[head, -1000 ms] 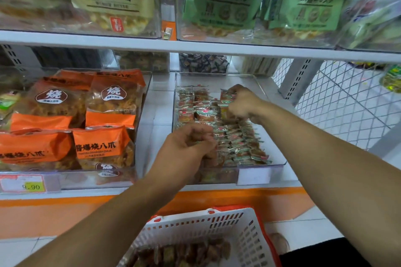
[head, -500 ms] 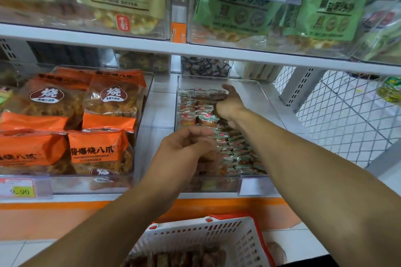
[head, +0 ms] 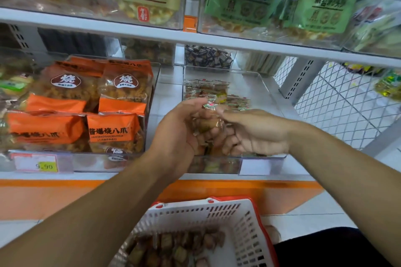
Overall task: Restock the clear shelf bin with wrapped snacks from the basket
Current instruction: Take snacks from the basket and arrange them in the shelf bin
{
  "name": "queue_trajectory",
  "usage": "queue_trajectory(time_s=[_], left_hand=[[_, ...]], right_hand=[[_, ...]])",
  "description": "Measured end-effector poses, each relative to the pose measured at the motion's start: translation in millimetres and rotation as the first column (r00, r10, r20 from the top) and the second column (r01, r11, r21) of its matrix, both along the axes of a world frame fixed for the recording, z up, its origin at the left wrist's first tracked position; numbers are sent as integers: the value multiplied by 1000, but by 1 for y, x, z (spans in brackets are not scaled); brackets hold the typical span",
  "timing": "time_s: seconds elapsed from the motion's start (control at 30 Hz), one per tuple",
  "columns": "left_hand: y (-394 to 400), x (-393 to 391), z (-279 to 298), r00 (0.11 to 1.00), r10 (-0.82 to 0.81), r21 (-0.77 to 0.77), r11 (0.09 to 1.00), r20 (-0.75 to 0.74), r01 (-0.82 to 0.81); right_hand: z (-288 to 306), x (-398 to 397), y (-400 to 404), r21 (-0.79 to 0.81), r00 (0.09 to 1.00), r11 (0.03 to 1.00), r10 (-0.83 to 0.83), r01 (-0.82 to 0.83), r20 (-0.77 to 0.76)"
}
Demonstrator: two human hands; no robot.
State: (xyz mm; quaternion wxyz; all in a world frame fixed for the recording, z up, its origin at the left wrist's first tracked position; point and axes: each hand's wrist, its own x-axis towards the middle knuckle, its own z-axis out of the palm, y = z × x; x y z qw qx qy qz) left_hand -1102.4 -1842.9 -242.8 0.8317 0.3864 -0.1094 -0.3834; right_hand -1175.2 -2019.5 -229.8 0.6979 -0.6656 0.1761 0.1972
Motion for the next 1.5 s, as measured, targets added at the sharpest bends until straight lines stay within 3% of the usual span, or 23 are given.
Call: queue_trajectory(time_s=[0.1,0.23,0.33,0.4,0.47,0.5,0.53,0.57,0.63,0.7,0.73,0.8,0.87,0.93,1.03,1.13,1.37,1.5], left_hand=[[1,-5,-1,993,-54,40,998,103,50],[1,-8,-3,955,-124,80,991,268,106],[0,-11,-9,852,-151,220,975,501,43],[-1,-14,-21,637,-239,396,911,733,-114],[-1,-17,-36,228,-426,481,811,876,-334],[-1,-17,-43,30,-507,474,780,861,-409],[-2,-17,-50,-101,-580,482,751,809,-451],[-2,-16,-56,-167,-647,512,713,744,-478],[-2,-15,-65,-192,-731,566,643,655,-516],[-1,-14,-69,-194,-741,567,630,643,-531],[-1,-14,-69,-192,-739,565,632,646,-531],[1,-13,-69,-192,-740,564,630,644,-535],[1,-13,-69,-198,-750,567,619,631,-543],[0,-13,-69,-195,-757,572,612,624,-546],[-2,-16,-69,-181,-760,577,604,624,-549],[-3,-18,-71,-174,-760,573,600,626,-559],[-2,-17,-73,-172,-754,574,608,634,-549],[-3,-18,-75,-165,-753,576,607,637,-547]], right_hand=[[-7,-11,4,106,990,991,-94,82,108],[-12,-14,-12,93,987,989,-126,117,98],[-18,0,-24,-65,902,914,-382,401,204],[-24,15,-33,-336,788,721,-485,606,380],[-35,33,-45,-479,725,545,-498,688,476],[-41,40,-50,-502,718,513,-505,696,479],[-47,48,-54,-537,726,490,-503,687,470],[-53,54,-57,-581,740,465,-492,668,458],[-56,66,-63,-620,754,440,-478,649,450],[-47,73,-67,-555,715,453,-493,698,496],[-42,73,-70,-558,701,426,-463,713,543],[-38,73,-74,-689,758,316,-278,652,590],[-44,71,-72,-820,862,269,-100,505,497],[-54,69,-68,-887,945,335,-26,317,327],[-60,67,-66,-915,985,386,69,118,156],[-65,70,-63,-923,974,338,64,182,215],[-59,78,-67,-849,916,359,-44,388,399],[-44,89,-78,-875,941,358,-26,325,338]])
